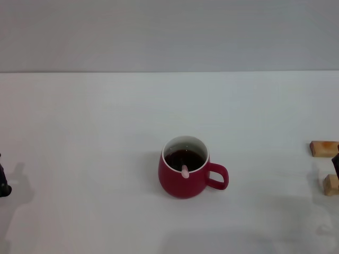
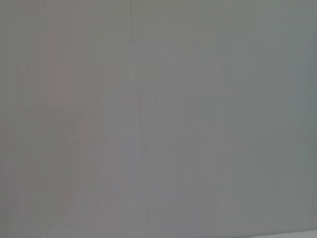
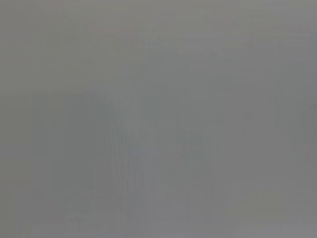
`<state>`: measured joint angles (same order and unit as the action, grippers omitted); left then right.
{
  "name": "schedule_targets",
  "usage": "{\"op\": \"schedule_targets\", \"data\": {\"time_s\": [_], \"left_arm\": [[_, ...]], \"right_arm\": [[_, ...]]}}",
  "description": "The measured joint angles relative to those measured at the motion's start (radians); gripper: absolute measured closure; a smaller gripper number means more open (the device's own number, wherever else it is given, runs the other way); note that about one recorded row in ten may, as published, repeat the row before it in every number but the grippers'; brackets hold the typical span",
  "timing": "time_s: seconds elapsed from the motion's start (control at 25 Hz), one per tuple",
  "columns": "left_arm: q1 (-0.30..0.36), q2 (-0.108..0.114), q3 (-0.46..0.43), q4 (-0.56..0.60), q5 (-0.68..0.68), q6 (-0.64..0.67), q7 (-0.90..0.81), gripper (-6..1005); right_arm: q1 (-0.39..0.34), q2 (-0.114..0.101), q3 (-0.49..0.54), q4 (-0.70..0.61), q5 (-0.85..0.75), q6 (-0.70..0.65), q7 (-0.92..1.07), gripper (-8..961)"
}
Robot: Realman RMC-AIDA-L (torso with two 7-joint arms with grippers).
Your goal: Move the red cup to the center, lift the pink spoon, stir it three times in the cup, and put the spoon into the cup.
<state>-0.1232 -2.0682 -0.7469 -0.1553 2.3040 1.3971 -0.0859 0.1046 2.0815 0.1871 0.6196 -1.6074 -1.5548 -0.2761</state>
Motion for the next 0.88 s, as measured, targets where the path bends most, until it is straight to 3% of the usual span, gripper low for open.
{"op": "schedule_targets", "data": {"time_s": [0.88], "left_arm": [[0.017, -0.002, 0.008, -0.003, 0.0, 0.029, 0.0, 1000]], "right_arm": [[0.018, -0.001, -0.005, -0.004, -0.008, 0.013, 0.0, 273]]}}
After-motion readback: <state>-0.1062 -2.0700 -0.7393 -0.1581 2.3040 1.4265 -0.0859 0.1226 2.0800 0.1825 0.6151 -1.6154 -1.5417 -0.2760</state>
